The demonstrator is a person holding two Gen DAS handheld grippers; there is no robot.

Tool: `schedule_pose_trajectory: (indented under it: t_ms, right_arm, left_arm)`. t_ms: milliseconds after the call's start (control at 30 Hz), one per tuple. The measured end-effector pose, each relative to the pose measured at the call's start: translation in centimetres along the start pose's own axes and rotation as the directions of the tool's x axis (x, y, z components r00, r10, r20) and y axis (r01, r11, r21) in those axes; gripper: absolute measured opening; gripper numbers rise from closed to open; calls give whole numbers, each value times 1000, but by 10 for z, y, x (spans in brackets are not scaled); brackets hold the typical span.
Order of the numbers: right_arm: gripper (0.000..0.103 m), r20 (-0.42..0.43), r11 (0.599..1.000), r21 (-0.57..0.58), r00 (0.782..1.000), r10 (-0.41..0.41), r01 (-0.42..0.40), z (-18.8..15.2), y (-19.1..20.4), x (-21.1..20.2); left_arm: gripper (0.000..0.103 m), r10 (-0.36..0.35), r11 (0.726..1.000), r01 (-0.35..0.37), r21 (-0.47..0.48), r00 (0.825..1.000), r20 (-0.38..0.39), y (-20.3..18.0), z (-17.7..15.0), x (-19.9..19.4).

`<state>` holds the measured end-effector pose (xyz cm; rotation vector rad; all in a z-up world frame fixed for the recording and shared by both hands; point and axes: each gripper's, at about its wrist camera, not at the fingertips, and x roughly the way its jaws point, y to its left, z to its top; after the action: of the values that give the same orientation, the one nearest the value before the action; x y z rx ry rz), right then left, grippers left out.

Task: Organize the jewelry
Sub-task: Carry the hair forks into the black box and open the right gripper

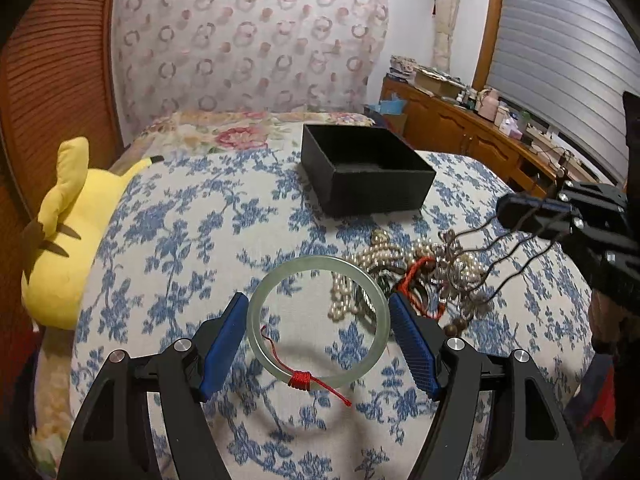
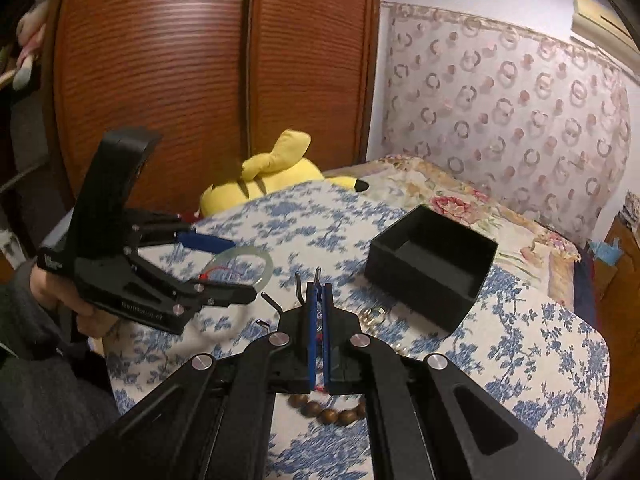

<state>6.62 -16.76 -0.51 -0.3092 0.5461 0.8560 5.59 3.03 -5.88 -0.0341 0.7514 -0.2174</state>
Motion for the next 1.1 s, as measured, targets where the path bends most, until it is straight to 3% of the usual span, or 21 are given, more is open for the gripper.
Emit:
schedule_pose_trajectory:
  t_ms: [267,500,600,767,833,900,933,1100]
  right_arm:
    - [3,40,998,17,998,-55,54,26,-41,10]
    - [3,68,992,73,992,-106,101,51,-94,47]
    - [3,33,990,102,994,-100,96,52,-114,77]
    - [5,-96,983,121,987,-128,139,33,-133,118]
    - [11,-116,982,122,985,-131,145,28,-137,119]
    - [52,-120,980,121,982,-143,157,24,-142,114]
    - [57,-125,978,123,980,-155,171,23,-145,111]
    - [57,-140,977,110,976,-165,181,12,-151,93]
  left_arm:
    - [69,-5,999,5,35,1000,21,-5,35,11]
    - [69,-2,999,1,53,1000,24,-6,65,26]
    - [69,-1,998,0,56,1000,25,-5,77,33]
    - [69,-2,999,1,54,1000,14,-3,91,46]
    - [69,-1,998,1,58,1000,8,-4,96,51]
    - [69,-1,998,1,66,1000,2,-6,100,56]
    - [69,0,998,1,70,1000,-2,-7,103,60]
    - [69,6,997,-5,83,1000,-9,-11,112,72]
